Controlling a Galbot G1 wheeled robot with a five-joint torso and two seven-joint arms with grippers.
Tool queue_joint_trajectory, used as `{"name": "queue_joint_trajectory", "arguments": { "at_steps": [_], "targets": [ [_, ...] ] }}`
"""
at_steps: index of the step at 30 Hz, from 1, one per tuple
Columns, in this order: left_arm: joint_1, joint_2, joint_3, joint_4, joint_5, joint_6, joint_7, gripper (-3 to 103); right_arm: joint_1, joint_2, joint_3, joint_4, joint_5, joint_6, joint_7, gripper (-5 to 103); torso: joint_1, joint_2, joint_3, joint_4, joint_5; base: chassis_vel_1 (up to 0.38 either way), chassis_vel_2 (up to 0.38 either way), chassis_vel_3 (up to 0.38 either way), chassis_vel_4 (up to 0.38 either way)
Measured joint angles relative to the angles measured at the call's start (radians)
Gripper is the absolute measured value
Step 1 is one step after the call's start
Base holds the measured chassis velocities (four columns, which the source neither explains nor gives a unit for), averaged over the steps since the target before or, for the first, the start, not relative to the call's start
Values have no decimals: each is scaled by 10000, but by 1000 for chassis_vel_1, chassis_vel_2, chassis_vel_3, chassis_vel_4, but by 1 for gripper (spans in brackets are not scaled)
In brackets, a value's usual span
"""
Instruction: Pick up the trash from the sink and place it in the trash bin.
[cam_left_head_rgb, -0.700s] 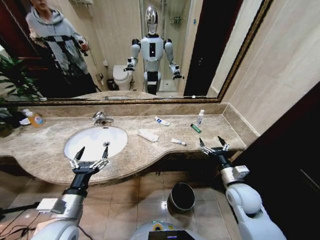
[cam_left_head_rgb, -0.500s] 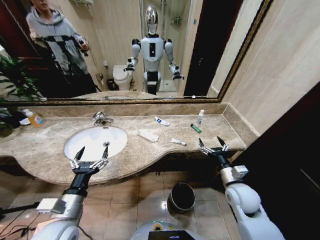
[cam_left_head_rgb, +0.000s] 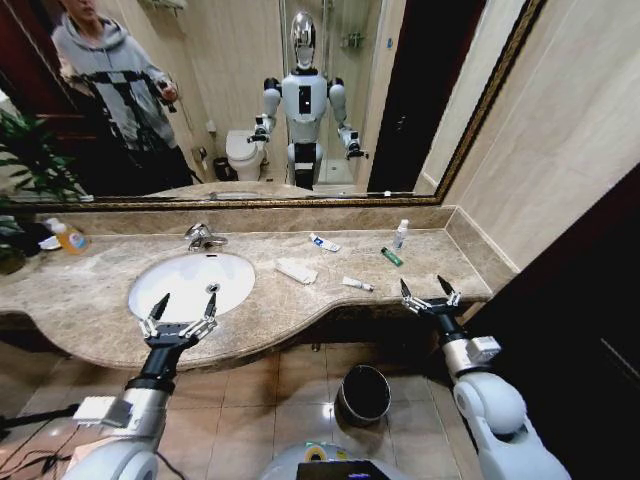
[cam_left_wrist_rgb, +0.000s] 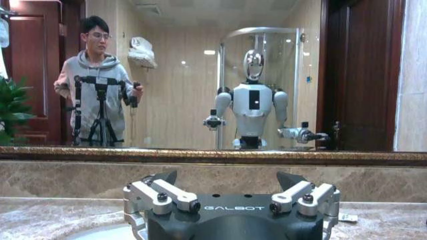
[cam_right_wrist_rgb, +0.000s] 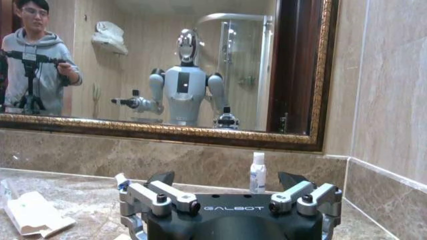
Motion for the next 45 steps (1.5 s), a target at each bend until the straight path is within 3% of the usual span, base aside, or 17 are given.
{"name": "queue_joint_trajectory", "arguments": {
  "at_steps": [28, 34, 45],
  "targets": [
    [0, 0, 0, 0, 0, 0, 0, 100, 57, 322, -260, -24, -368, 170, 25, 100, 0, 0, 0, 0, 1, 0, 0, 0, 0],
    [0, 0, 0, 0, 0, 0, 0, 100, 977, -268, -413, -940, -221, -161, 1, 100, 0, 0, 0, 0, 1, 0, 0, 0, 0],
    [0, 0, 0, 0, 0, 0, 0, 100, 4160, -1391, -961, -4132, 624, -843, -21, 100, 1, -1, 2, 0, 2, 0, 0, 0, 0]
  ]
}}
